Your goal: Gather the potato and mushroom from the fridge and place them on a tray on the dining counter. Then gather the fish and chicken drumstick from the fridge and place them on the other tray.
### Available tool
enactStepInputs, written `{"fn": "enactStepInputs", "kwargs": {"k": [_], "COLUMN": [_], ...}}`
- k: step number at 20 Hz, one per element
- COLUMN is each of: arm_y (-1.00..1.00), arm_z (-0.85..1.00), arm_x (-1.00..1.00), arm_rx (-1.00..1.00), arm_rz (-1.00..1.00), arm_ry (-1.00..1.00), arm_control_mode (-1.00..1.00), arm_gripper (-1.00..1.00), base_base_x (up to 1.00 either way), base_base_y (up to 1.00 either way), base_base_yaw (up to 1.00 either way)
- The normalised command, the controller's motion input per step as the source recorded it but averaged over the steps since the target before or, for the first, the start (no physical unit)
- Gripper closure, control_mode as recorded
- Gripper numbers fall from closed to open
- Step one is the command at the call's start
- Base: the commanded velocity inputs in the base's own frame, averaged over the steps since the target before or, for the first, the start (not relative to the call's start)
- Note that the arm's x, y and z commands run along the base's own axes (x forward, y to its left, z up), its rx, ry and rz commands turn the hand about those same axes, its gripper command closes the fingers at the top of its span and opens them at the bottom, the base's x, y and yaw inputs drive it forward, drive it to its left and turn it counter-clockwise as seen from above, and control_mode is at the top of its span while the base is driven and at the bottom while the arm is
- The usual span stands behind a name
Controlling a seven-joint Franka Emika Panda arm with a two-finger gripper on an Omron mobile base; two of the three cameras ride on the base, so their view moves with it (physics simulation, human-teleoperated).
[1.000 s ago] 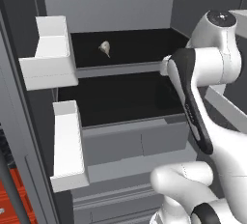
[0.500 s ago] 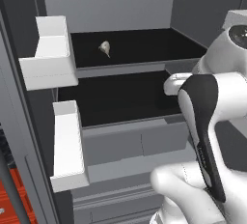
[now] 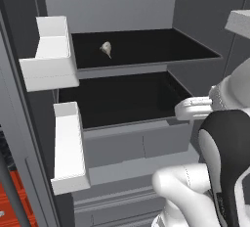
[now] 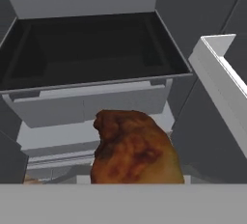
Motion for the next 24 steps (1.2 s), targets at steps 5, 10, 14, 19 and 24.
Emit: {"fn": "enactStepInputs", "kwargs": {"k": [5, 10, 14, 19, 24], "arm_y": [0.0, 0.0, 0.0, 0.0, 0.0], "arm_z": [0.0, 0.0, 0.0, 0.0, 0.0], "arm_x": [0.0, -0.16, 0.0, 0.0, 0.0], "arm_rx": [0.0, 0.0, 0.0, 0.0, 0.0], "arm_rz": [0.0, 0.0, 0.0, 0.0, 0.0], "arm_ry": [0.0, -0.01, 0.0, 0.0, 0.0], "arm_control_mode": [-1.0, -1.0, 1.0, 1.0, 1.0], "arm_gripper": [1.0, 1.0, 1.0, 1.0, 1.0], "base_base_x": [0.0, 0.0, -0.55, -0.7, -0.87], "base_base_y": [0.0, 0.0, 0.05, 0.22, 0.29], "base_base_yaw": [0.0, 0.0, 0.0, 0.0, 0.0]}}
